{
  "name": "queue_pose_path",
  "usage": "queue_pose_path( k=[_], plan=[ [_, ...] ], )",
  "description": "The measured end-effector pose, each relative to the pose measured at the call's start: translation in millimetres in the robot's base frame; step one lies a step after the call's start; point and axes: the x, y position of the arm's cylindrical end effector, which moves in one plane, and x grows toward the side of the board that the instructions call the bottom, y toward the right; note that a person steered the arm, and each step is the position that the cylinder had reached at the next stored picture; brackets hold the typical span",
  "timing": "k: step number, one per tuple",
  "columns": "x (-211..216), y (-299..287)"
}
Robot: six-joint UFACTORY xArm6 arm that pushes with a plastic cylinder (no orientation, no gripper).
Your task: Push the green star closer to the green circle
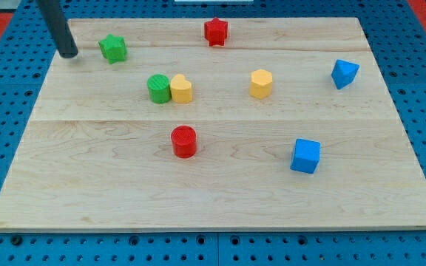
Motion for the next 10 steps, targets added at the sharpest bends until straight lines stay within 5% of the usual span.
queue_pose_path(
  k=[10],
  plan=[
    [11,130]
  ],
)
